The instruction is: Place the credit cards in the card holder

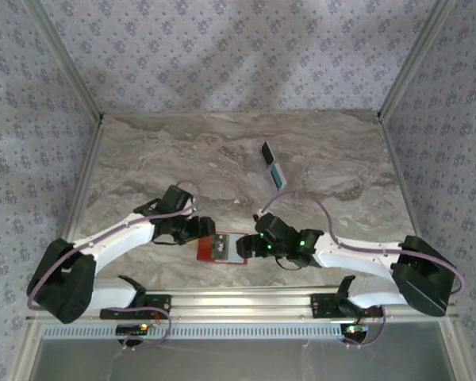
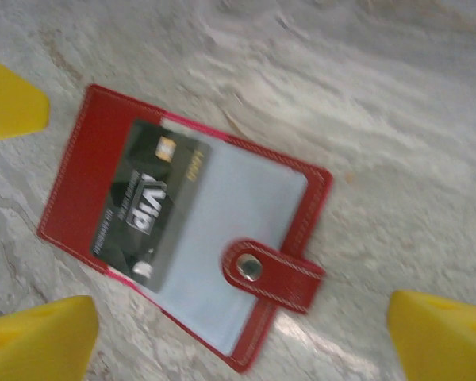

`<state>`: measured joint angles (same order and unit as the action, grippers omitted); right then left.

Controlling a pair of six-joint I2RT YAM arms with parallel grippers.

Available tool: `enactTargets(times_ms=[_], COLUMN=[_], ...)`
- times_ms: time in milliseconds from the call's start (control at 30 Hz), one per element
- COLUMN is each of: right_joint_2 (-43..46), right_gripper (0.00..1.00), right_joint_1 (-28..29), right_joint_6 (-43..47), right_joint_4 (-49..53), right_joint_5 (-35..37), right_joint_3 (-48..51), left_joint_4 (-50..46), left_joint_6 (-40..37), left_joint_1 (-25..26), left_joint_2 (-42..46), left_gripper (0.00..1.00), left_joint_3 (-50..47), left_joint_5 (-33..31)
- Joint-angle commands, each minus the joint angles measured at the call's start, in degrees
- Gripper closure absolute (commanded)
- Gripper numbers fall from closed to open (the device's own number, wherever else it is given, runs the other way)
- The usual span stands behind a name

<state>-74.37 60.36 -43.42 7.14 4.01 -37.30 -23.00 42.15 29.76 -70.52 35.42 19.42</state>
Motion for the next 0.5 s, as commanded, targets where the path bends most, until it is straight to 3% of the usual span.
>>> enactTargets(times_ms=[0, 167, 467], right_joint_2=[-4.52, -14.60, -25.18], right_gripper=[0.00, 0.00, 0.00], right_joint_1=[2.04, 3.53, 3.80], right_joint_6=[1.90, 1.93, 4.07], right_joint_4=[4.62, 7.49, 9.88], right_joint_5=[6.91, 9.96, 10.36], right_joint_3=[-6.07, -14.65, -22.74], left_joint_4=[-3.95, 1.31, 9.69], left_joint_6=[0.19, 0.60, -0.40], left_joint_1=[-1.68, -2.03, -2.07], left_joint_2=[2.15, 0.45, -5.02], left_gripper=[0.37, 0.53, 0.63], left_joint_3=[-3.11, -6.75, -8.88], left_joint_5=[-2.35, 0.28, 8.62])
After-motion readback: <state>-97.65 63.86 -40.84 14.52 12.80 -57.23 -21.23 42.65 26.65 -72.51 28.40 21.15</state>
